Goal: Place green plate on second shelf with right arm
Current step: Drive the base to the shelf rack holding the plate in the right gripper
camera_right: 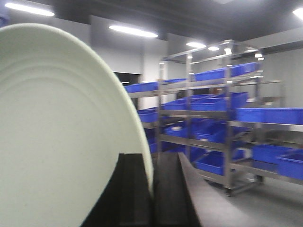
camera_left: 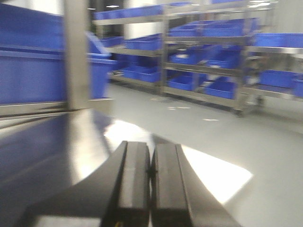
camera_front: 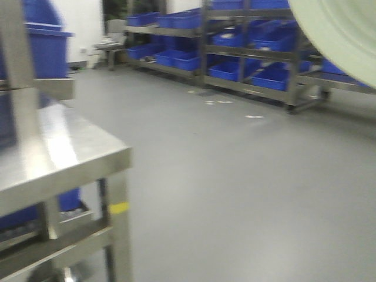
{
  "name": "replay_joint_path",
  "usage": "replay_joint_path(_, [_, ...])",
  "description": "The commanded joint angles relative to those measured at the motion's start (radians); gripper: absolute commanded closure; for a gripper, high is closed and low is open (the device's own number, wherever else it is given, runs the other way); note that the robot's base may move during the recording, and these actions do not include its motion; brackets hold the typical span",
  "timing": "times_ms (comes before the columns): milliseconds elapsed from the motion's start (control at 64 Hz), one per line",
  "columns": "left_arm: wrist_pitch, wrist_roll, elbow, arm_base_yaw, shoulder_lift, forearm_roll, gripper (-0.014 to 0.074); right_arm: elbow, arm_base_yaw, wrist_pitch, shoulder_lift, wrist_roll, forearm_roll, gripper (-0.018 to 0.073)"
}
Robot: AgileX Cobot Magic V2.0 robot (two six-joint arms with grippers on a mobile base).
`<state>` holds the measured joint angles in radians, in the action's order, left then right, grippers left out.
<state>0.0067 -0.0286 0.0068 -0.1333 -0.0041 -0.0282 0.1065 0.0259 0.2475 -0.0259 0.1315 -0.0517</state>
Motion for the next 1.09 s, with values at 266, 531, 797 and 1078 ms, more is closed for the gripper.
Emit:
replay_joint_path(266, [-0.085, 0.002, 0.04, -0.002, -0.016, -0.006, 0.0466, 0.035, -0.008, 0.105, -0.011, 0.003, 0.012, 0.0506])
replay_joint_path(531, [-0.085, 0.002, 0.04, -0.002, -0.016, -0.006, 0.0466, 0.035, -0.008, 0.105, -0.011, 0.003, 0.012, 0.0506])
replay_joint_path(797, [-0.085, 0.002, 0.04, -0.002, -0.016, -0.006, 0.0466, 0.035, -0.008, 0.105, -0.011, 0.003, 0.012, 0.0506])
replay_joint_path(1078, [-0.085, 0.002, 0.04, -0.002, -0.016, -0.006, 0.0466, 0.035, -0.008, 0.105, -0.011, 0.003, 0.012, 0.0506])
